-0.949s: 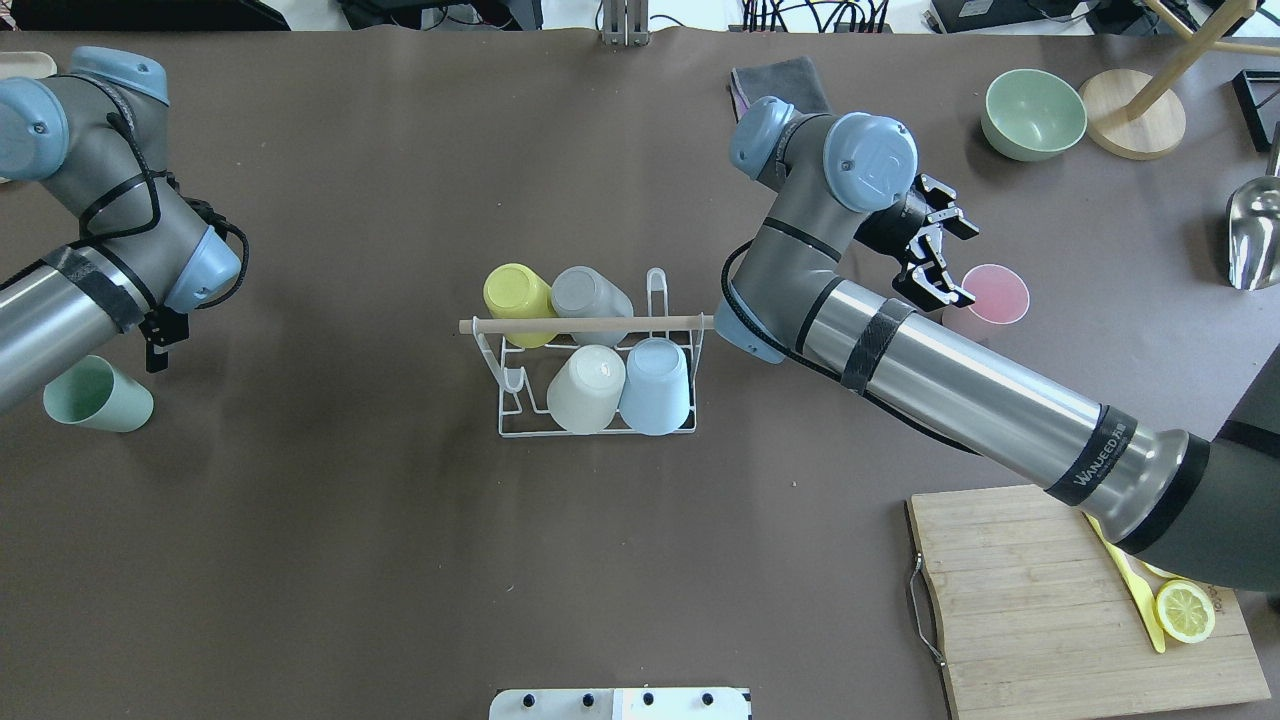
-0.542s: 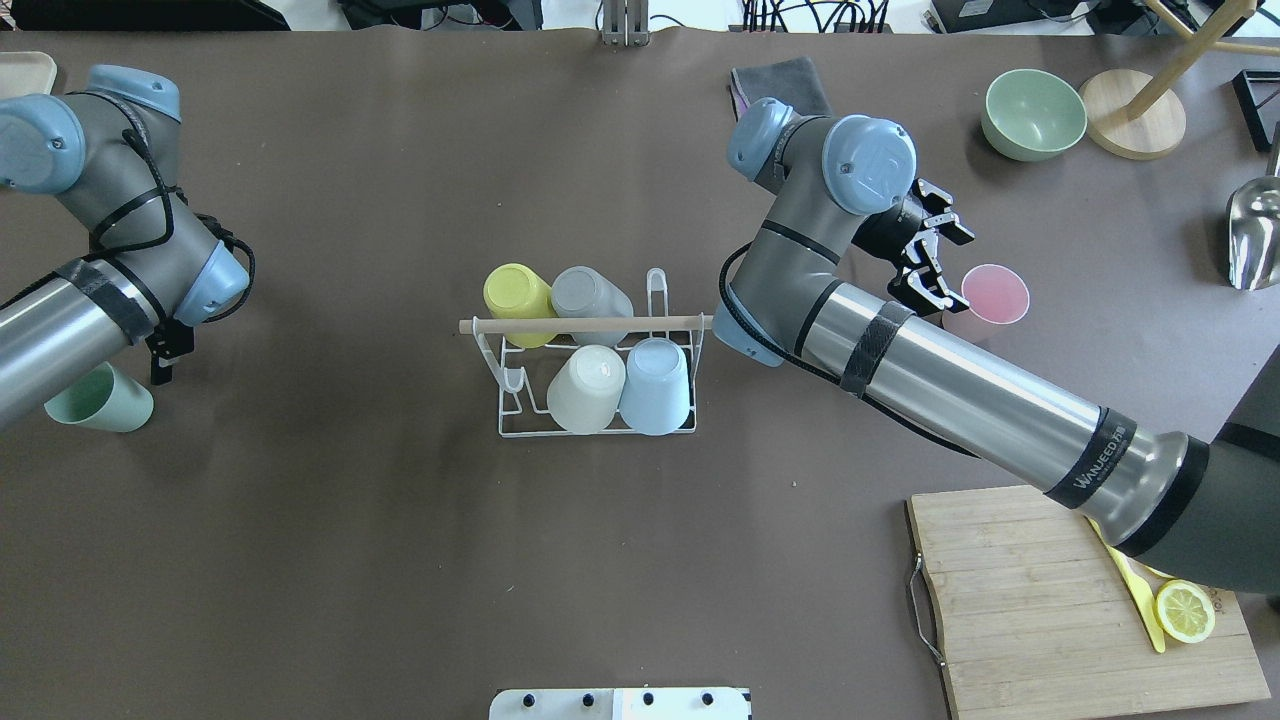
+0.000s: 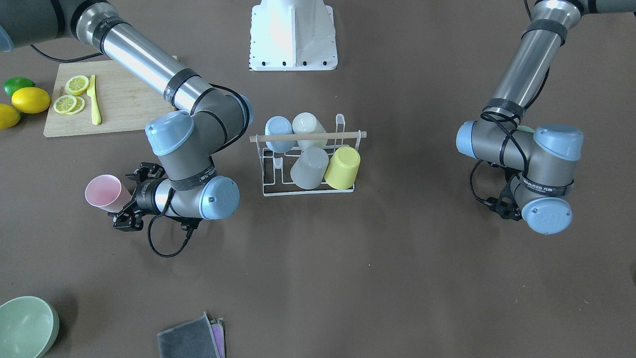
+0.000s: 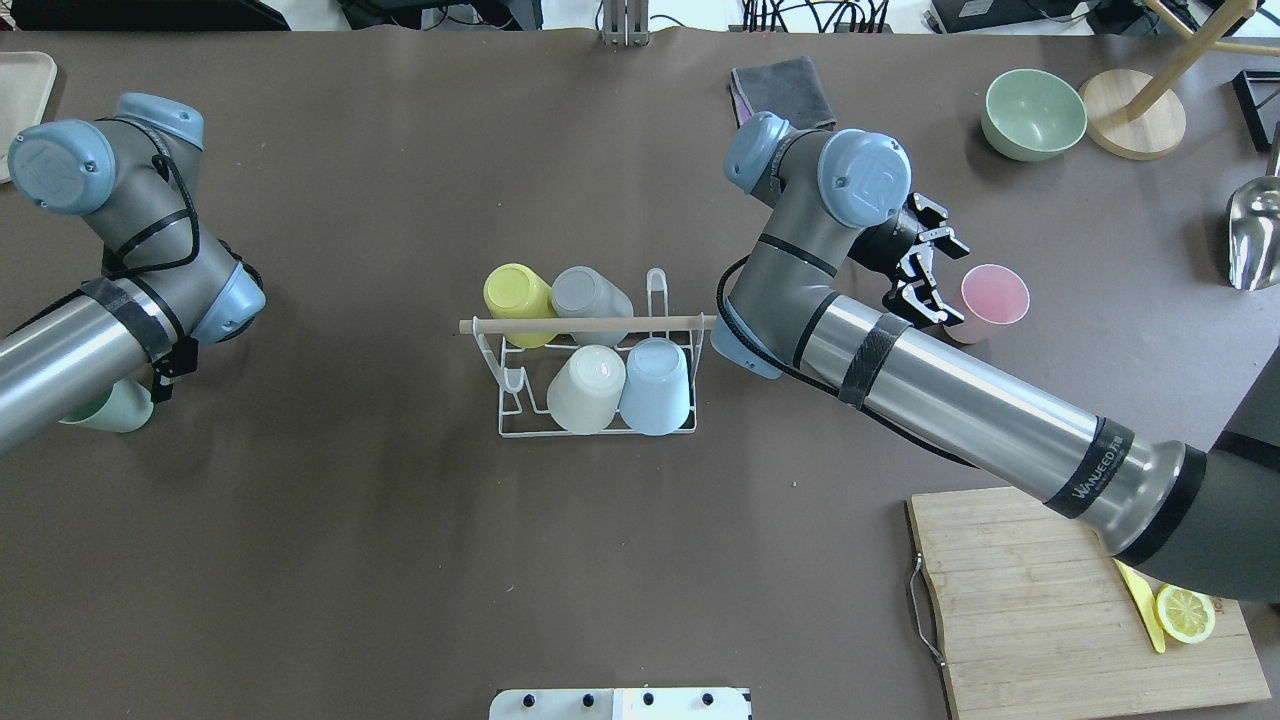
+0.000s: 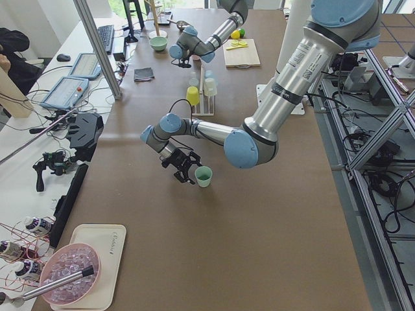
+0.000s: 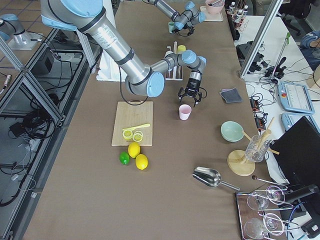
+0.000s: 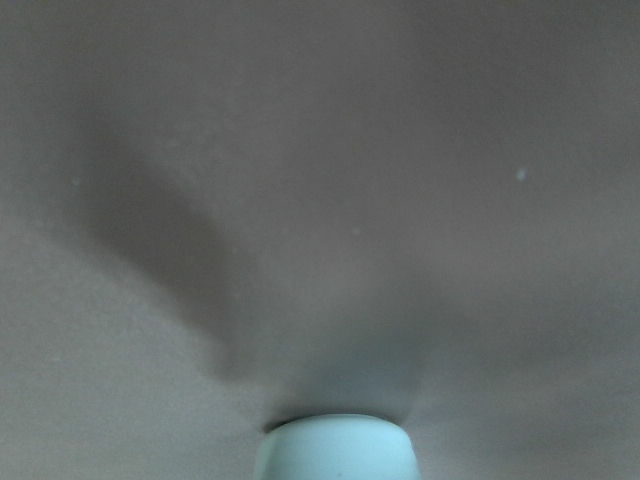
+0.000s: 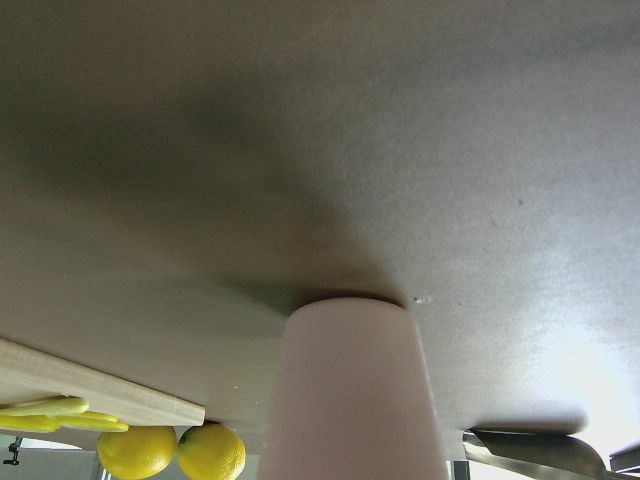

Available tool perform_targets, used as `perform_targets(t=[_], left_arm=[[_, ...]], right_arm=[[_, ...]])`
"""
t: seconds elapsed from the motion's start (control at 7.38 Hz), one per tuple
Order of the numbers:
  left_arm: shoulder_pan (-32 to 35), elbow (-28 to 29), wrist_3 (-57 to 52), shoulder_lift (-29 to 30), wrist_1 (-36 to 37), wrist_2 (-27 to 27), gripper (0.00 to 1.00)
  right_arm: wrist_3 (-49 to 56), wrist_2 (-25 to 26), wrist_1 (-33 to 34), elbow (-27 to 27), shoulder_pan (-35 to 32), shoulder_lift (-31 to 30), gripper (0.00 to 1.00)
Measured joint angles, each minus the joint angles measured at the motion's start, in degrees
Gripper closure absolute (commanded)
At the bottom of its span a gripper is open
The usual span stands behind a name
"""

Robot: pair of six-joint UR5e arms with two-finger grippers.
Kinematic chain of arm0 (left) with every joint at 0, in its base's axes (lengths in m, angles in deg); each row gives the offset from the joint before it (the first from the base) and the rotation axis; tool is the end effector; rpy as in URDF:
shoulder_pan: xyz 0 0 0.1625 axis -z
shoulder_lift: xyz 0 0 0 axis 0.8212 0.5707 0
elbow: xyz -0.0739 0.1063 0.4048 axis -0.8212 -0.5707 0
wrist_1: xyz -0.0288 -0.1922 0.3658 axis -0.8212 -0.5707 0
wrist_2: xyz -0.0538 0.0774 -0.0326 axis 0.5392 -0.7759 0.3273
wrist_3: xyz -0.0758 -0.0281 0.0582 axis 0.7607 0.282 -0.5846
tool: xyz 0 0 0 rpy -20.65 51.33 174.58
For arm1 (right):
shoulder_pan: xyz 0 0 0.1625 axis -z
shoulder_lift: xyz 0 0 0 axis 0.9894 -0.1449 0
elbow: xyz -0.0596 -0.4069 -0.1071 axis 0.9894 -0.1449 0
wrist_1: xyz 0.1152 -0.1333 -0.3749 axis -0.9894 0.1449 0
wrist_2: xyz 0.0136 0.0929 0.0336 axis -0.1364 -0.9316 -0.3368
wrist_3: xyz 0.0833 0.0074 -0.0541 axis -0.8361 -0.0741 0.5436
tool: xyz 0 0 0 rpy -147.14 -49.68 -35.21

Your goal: Place cup on cup holder

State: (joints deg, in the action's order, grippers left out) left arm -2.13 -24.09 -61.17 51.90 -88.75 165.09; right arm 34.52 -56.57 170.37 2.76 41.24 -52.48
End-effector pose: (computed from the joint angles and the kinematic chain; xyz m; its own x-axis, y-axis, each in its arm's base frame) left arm 0.3409 -0.5760 0.5876 0.6010 0.4384 -0.6683 -0.7716 0.5361 -0.3423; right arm -0.4901 -0.5885 0.3970 0.1546 -0.9638 0.2171 0.9572 0.0917 -0.2744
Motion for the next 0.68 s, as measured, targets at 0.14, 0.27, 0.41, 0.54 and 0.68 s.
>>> perform_targets(t=[0.14,0.27,0.41,0.54,0.68], left_arm=[[-0.35,0.38,0.0,0.21,0.02,-0.68,0.03],[-0.6,0.63,-0.02,0.36,0.25,-1.07,0.03],[-0.76,0.74,-0.61,0.42,0.85,-1.26,0.02],[-0.8,0.81,-1.8,0.44,1.65,-1.32,0.03],[-0.81,0.87,-2.66,0.46,2.28,-1.35,0.03]], right_arm=[[-0.08,-0.01,-0.01,0.0,0.15,-0.18,0.02],[-0.14,-0.01,-0.12,-0.02,0.29,-0.46,0.02],[-0.19,-0.01,-0.44,-0.07,0.38,-0.78,0.02],[-0.21,-0.01,-0.81,-0.12,0.48,-1.08,0.02],[-0.22,-0.01,-1.02,-0.14,0.63,-1.28,0.02]])
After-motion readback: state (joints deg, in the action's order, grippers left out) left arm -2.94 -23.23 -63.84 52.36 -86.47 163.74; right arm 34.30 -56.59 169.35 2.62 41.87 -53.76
